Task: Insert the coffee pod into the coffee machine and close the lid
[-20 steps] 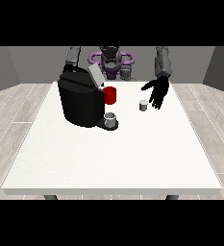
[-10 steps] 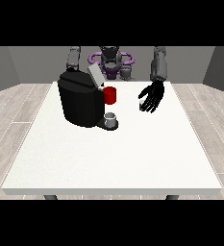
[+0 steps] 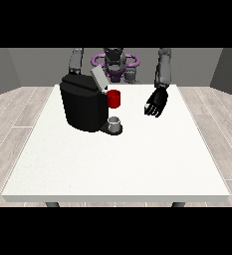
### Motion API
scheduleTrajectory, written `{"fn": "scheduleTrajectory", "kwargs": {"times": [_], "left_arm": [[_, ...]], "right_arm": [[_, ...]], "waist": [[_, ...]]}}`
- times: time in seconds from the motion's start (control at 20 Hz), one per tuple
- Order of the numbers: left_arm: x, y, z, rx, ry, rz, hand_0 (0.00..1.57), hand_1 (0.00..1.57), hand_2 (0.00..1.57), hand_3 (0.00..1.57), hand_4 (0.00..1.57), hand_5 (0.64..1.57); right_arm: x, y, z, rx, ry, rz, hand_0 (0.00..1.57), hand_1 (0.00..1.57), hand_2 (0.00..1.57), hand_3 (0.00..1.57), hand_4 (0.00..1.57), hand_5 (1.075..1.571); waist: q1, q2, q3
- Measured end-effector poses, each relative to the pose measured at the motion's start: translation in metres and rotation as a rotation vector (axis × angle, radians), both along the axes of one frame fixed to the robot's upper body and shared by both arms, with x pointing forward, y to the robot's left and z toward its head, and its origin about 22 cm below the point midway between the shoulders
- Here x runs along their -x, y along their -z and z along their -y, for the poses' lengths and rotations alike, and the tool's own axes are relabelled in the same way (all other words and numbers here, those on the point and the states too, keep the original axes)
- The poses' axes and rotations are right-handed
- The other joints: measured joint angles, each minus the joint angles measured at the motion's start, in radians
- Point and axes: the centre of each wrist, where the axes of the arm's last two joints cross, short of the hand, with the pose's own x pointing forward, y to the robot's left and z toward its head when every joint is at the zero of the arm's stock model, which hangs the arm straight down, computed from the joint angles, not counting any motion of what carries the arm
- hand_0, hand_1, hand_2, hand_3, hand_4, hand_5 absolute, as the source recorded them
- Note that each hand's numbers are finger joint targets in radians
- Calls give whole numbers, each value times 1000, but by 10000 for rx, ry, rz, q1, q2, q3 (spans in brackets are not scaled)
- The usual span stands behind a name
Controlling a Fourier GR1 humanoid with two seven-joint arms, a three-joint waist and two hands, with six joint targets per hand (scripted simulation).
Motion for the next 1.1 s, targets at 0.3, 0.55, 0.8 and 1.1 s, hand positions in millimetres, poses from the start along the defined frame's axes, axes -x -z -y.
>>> {"fn": "scheduleTrajectory", "kwargs": {"times": [0.3,0.55,0.8,1.1], "left_arm": [[-5,4,4,-955,204,-749,792,792,979,866,399,1571],[-9,7,3,-953,455,-719,1149,1149,1257,1162,466,1571],[-16,3,19,-272,809,-689,1433,1433,1423,1352,489,1571],[-31,-20,32,687,1293,-779,1403,1403,1395,1319,502,1571]], "right_arm": [[-1,11,5,-95,142,-326,0,0,0,0,0,1571],[-1,13,9,519,558,-499,0,0,0,0,0,1571],[0,20,13,769,871,-948,0,0,0,0,0,1571],[2,34,22,931,939,-1256,0,0,0,0,0,1571]], "waist": [[57,-228,10],[87,-263,19],[223,-705,3],[353,-1094,0]]}}
